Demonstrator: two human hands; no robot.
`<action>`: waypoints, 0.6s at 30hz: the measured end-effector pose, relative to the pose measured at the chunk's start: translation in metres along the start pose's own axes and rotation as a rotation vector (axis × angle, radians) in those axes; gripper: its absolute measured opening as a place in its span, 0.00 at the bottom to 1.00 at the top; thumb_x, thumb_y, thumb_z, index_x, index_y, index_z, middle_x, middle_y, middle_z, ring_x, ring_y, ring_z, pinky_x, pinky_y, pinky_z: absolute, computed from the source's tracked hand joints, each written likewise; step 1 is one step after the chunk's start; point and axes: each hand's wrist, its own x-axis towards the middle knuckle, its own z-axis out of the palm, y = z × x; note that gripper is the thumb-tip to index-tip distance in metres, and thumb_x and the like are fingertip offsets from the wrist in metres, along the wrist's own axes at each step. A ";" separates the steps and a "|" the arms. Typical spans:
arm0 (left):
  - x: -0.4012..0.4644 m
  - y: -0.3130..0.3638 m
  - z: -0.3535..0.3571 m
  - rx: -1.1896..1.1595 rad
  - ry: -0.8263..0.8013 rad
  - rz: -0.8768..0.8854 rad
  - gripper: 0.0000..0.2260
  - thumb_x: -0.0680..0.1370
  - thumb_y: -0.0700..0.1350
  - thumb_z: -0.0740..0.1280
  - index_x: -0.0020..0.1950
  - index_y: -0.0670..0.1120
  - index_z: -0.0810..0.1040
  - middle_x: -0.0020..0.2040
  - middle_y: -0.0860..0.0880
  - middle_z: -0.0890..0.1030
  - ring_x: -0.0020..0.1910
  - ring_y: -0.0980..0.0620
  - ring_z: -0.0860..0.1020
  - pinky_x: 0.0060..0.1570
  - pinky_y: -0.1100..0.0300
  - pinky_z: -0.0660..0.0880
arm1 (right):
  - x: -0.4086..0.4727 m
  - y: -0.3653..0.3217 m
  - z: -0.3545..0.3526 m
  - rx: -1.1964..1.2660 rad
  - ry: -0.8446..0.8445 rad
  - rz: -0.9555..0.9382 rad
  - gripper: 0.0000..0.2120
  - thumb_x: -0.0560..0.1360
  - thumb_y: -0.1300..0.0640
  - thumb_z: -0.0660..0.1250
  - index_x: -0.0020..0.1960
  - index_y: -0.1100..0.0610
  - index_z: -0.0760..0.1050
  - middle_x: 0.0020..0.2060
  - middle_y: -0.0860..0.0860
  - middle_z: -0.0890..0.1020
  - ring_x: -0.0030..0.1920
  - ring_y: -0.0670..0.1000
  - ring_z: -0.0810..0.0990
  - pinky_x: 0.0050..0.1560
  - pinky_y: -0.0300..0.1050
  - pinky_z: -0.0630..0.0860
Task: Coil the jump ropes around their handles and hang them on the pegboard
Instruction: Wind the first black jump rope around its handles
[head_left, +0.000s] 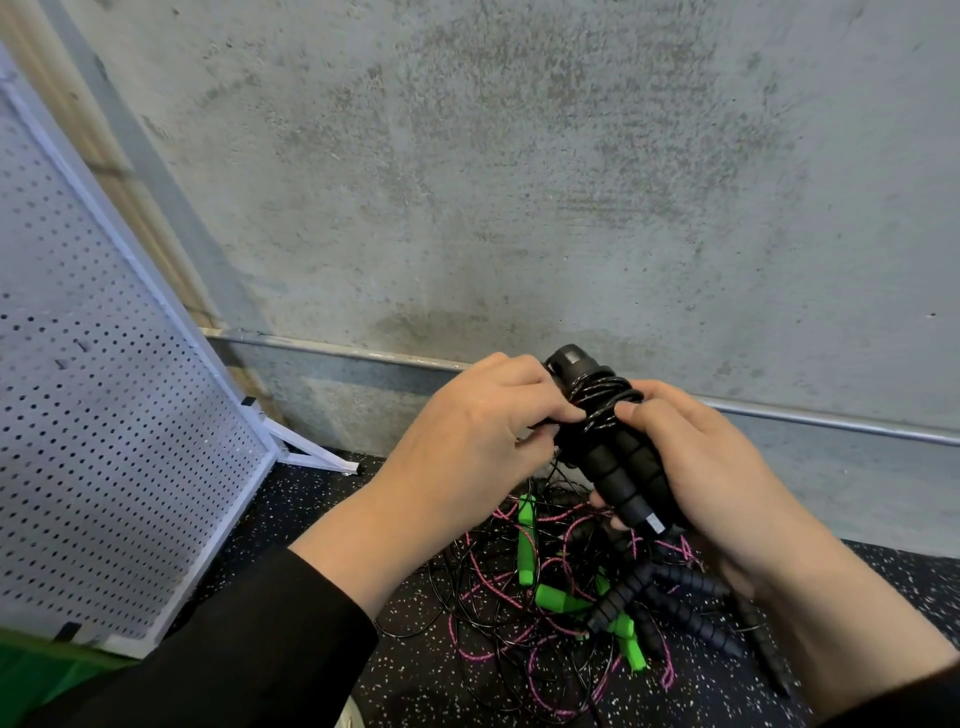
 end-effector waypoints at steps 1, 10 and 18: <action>0.000 0.000 0.000 0.010 -0.001 0.010 0.10 0.76 0.42 0.68 0.53 0.46 0.86 0.46 0.53 0.80 0.45 0.52 0.76 0.47 0.62 0.72 | 0.000 -0.001 -0.001 -0.007 -0.008 0.004 0.09 0.82 0.56 0.60 0.54 0.52 0.80 0.40 0.63 0.84 0.34 0.63 0.82 0.37 0.53 0.77; -0.003 0.000 0.006 0.057 -0.088 0.081 0.16 0.82 0.43 0.60 0.62 0.47 0.85 0.46 0.50 0.77 0.44 0.47 0.73 0.42 0.50 0.74 | -0.002 0.001 -0.003 -0.031 -0.019 0.029 0.10 0.82 0.56 0.60 0.53 0.52 0.80 0.43 0.68 0.82 0.34 0.63 0.81 0.35 0.54 0.78; -0.003 -0.002 0.007 0.055 -0.180 0.062 0.23 0.80 0.35 0.60 0.74 0.48 0.75 0.55 0.48 0.72 0.51 0.47 0.72 0.51 0.46 0.76 | -0.004 -0.001 -0.004 0.041 0.008 0.084 0.11 0.82 0.54 0.60 0.56 0.57 0.78 0.45 0.68 0.83 0.35 0.63 0.82 0.36 0.52 0.79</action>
